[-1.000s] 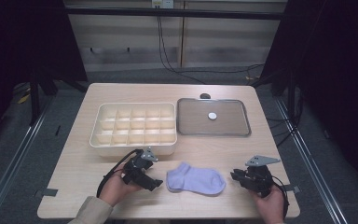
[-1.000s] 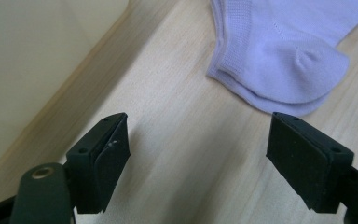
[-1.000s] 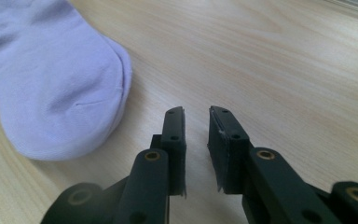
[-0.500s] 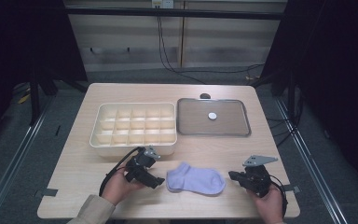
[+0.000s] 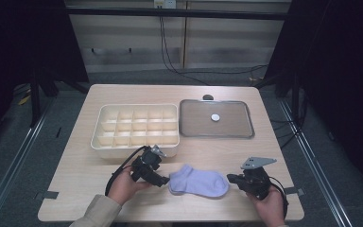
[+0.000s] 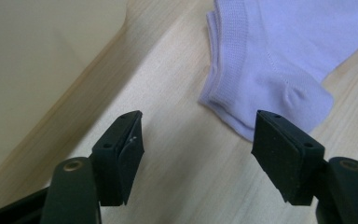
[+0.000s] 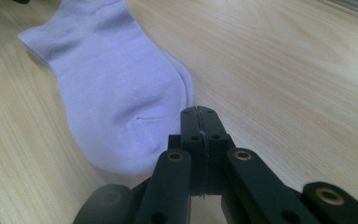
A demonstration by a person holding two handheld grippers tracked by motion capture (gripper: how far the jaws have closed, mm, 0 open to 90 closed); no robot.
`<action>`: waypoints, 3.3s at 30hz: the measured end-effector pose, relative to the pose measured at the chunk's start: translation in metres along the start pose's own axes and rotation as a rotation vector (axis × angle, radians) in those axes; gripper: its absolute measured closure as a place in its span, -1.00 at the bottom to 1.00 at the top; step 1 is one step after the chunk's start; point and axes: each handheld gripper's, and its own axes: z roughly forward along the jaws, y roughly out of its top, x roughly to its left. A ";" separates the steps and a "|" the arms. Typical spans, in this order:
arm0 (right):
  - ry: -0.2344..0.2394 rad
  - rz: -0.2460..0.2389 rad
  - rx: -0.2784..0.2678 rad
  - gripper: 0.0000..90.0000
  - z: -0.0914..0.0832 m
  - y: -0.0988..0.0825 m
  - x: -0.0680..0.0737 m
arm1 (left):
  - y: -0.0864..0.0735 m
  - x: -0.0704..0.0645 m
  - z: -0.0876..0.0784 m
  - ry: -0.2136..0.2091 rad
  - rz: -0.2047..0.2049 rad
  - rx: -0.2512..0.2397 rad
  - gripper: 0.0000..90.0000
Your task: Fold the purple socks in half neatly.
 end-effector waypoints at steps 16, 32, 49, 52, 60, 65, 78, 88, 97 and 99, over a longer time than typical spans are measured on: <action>0.035 -0.038 0.012 1.00 0.008 0.004 0.008 | 0.019 -0.002 0.015 0.007 -0.019 0.046 0.08; 0.059 -0.065 0.060 1.00 0.021 0.004 0.016 | 0.024 -0.007 0.023 0.008 -0.008 0.107 0.86; 0.070 -0.066 0.056 1.00 0.024 0.004 0.017 | 0.026 -0.004 0.011 -0.044 -0.064 0.094 0.93; 0.072 -0.065 0.056 1.00 0.024 0.004 0.017 | 0.027 -0.002 0.010 -0.013 -0.067 0.088 0.85; 0.082 -0.065 0.052 1.00 0.025 0.004 0.016 | 0.033 0.001 0.010 0.007 -0.092 0.064 0.47; 0.084 -0.067 0.051 1.00 0.025 0.004 0.017 | 0.037 0.003 0.025 0.014 -0.089 0.097 0.49; 0.090 -0.073 0.047 1.00 0.027 0.005 0.018 | 0.039 0.003 0.018 -0.057 -0.107 0.120 0.82; 0.094 -0.081 0.053 1.00 0.028 0.007 0.020 | 0.042 -0.001 -0.001 -0.114 -0.104 0.098 0.82; 0.110 -0.097 0.052 1.00 0.031 0.010 0.026 | 0.046 -0.004 -0.012 -0.135 -0.099 0.093 0.83; 0.109 -0.101 0.054 1.00 0.032 0.010 0.026 | 0.046 -0.005 -0.014 -0.136 -0.096 0.096 0.83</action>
